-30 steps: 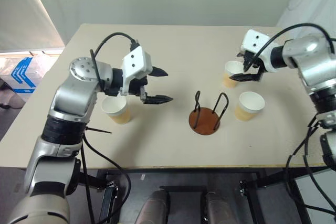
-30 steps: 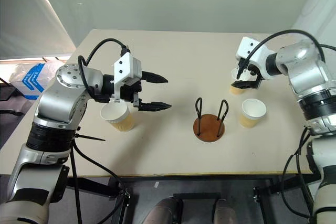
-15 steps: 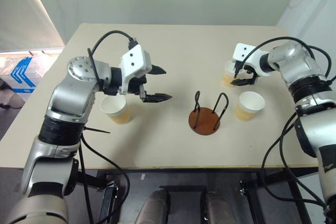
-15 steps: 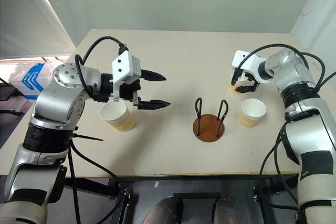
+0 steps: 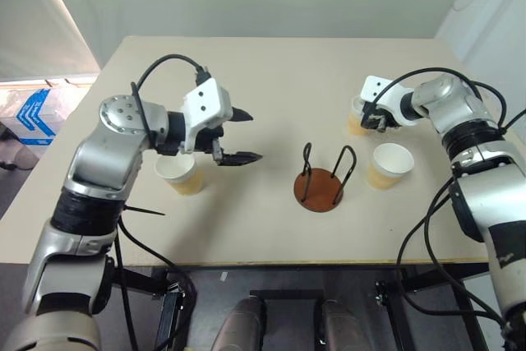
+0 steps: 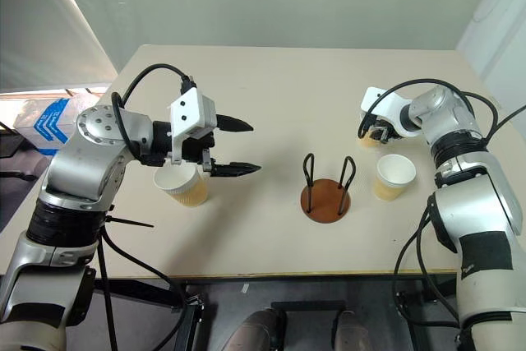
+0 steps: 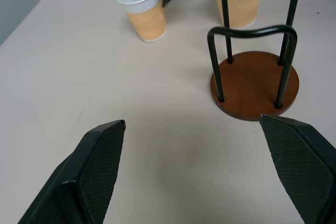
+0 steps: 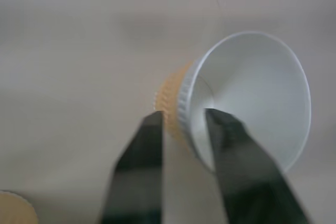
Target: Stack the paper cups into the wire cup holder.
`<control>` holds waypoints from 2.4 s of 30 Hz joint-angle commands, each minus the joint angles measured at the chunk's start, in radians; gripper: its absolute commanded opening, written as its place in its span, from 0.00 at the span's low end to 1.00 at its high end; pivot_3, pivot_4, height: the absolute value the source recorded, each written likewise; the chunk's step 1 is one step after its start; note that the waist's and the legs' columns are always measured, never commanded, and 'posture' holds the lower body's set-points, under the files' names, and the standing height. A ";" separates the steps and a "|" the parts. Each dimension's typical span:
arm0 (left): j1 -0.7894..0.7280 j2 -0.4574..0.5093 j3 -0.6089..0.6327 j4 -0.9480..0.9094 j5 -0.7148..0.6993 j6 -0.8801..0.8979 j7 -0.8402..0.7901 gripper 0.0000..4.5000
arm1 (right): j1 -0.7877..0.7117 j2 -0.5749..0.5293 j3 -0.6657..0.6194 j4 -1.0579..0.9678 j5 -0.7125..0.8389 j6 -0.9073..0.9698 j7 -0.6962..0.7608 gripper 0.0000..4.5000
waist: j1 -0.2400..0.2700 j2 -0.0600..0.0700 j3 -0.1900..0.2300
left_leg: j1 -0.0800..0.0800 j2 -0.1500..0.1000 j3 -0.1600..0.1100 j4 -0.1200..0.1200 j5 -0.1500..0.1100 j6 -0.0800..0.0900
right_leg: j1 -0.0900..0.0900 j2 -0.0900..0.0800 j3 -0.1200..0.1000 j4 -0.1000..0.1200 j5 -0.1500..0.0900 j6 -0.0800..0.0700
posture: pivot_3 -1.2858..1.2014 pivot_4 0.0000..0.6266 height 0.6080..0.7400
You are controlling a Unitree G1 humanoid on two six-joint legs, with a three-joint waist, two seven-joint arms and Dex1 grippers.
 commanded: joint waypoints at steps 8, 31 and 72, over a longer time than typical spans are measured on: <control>0.004 0.019 0.020 -0.021 -0.003 -0.024 0.000 1.00 | 0.035 -0.046 -0.059 -0.168 0.015 -0.013 0.098 0.01 | 0.000 0.000 0.000 | 0.000 0.000 0.000 0.000 0.000 0.000 | 0.000 0.000 0.000 0.000 0.000 -0.001 | 0.52 0.24 1.00; -0.089 0.085 0.096 0.020 -0.242 0.122 -0.155 1.00 | 0.111 -0.361 -0.175 -1.514 0.543 0.806 0.598 0.01 | -0.008 0.000 0.002 | 0.002 0.002 -0.002 -0.001 0.011 0.000 | 0.002 0.003 -0.002 0.002 -0.005 -0.011 | 0.52 0.24 1.00; 0.051 0.372 0.089 -0.105 0.036 -0.150 -0.133 1.00 | 0.228 -0.291 -0.265 -1.448 0.626 0.892 0.404 0.82 | -0.011 -0.001 0.002 | 0.002 0.004 -0.002 -0.003 0.013 0.000 | -0.001 0.006 -0.001 0.004 -0.005 -0.011 | 0.52 0.24 1.00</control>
